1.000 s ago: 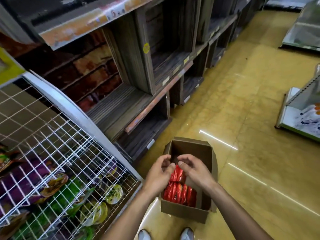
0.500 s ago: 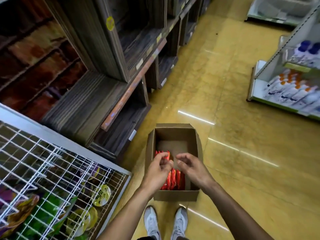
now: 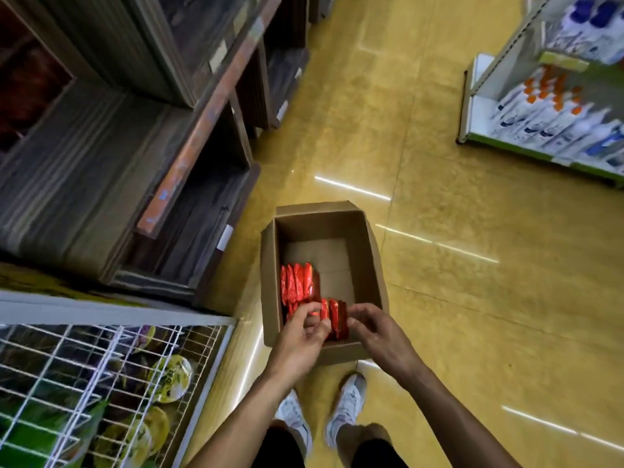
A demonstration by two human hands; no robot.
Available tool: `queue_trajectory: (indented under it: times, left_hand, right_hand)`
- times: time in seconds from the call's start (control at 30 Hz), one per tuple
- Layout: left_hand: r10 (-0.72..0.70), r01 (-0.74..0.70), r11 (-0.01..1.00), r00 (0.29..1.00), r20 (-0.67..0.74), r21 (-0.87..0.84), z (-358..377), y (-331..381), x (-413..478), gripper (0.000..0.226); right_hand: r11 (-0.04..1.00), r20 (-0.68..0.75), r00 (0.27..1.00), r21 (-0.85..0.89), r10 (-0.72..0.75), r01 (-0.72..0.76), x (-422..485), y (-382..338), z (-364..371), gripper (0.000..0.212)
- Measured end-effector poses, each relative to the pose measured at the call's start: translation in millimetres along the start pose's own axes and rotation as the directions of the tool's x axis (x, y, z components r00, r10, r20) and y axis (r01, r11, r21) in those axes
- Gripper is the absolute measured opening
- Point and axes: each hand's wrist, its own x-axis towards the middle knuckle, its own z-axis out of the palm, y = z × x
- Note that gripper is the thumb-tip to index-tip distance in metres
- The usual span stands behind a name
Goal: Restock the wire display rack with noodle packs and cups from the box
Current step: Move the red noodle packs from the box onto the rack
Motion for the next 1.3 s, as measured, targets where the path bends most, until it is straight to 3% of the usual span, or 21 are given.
queue_trajectory:
  times: [0.7, 0.93, 1.13, 1.3]
  left_hand:
    - [-0.055, 0.054, 0.998, 0.998, 0.03, 0.022, 117, -248, 272, 0.029]
    - [-0.018, 0.009, 0.991, 0.998, 0.065, 0.135, 121, -286, 326, 0.033]
    - [0.036, -0.055, 0.937, 0.997, 0.063, 0.344, 118, -296, 359, 0.042]
    - [0.091, -0.117, 0.911, 0.992, 0.085, 0.396, 120, -293, 381, 0.048]
  right_hand:
    - [0.997, 0.079, 0.996, -0.067, 0.039, -0.034, 243, 254, 100, 0.022]
    - [0.991, 0.12, 0.993, -0.133, 0.01, 0.006, 295, 293, 124, 0.029]
    - [0.965, 0.152, 0.986, -0.242, -0.07, 0.106, 329, 303, 132, 0.03]
    - [0.93, 0.171, 0.97, -0.295, -0.175, 0.22, 349, 295, 130, 0.038]
